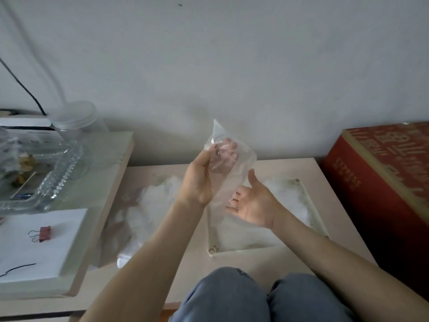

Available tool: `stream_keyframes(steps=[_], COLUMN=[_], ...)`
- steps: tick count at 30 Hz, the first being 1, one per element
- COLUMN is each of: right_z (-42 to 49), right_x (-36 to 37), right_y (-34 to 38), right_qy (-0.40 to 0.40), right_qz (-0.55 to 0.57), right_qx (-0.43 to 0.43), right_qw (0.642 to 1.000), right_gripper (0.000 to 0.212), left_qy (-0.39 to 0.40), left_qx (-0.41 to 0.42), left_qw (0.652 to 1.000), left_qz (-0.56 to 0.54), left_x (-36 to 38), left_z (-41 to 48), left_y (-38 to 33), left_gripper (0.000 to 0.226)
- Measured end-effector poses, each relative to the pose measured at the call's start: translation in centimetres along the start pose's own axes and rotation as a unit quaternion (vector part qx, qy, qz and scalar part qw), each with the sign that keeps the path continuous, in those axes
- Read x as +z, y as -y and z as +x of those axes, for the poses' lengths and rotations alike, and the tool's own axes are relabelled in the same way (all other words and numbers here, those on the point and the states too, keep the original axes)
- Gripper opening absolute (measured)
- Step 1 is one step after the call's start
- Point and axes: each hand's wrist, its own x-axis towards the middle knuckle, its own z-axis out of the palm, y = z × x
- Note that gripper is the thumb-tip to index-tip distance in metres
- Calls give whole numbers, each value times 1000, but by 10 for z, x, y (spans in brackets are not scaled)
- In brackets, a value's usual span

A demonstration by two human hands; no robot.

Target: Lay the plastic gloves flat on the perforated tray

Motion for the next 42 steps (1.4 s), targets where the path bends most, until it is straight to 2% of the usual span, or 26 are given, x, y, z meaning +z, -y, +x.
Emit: stream_keyframes(steps=[4,9,11,13,14,16,17,19,21,23,26,28,32,36,42], right_z=[-14,-29,-35,-38,-39,-39,-39,-38,-35,-34,-32,-32,-31,-27,-20], right_x=[-14,-45,-55,-66,-71,-77,-80,-82,-86,-92,-104,-111,-116,-114,-113], right_y=[9,25,33,38,41,44,45,46,44,43,40,38,35,36,34], right_qy=[39,-51,-87,-113,-116,-96,-80,-58,-58,-72,-84,-85,-94,-96,-81], right_qz=[106,59,-49,-190,-245,-328,-363,-416,-455,-475,-508,-523,-546,-570,-561], right_qx=[-88,-144,-134,-118,-109,-90,-80,-62,-43,-27,-11,-4,-5,-24,-55], right_qw=[990,986,986,968,956,935,925,905,888,877,857,848,832,816,822], right_gripper=[55,14,4,5,6,7,9,14,19,26,33,33,23,14,22], left_qy=[-33,-37,-43,-55,-62,-75,-78,-84,-97,-110,-129,-127,-112,-84,-49], left_qx=[-13,-79,-127,-170,-191,-232,-248,-254,-218,-175,-153,-149,-126,-140,-182], left_qw=[999,995,991,980,973,953,941,916,872,826,809,802,762,732,753], left_qz=[-35,-47,5,84,117,179,215,301,427,524,552,564,625,661,631], left_x=[-15,-45,-56,-61,-62,-64,-64,-67,-71,-77,-85,-90,-96,-101,-82], left_z=[11,7,8,9,11,15,18,23,26,26,24,25,29,31,43], left_y=[25,34,28,23,24,27,30,38,48,58,64,66,66,61,56], left_gripper=[21,44,48,53,63,77,75,49,26,20,10,14,21,25,7])
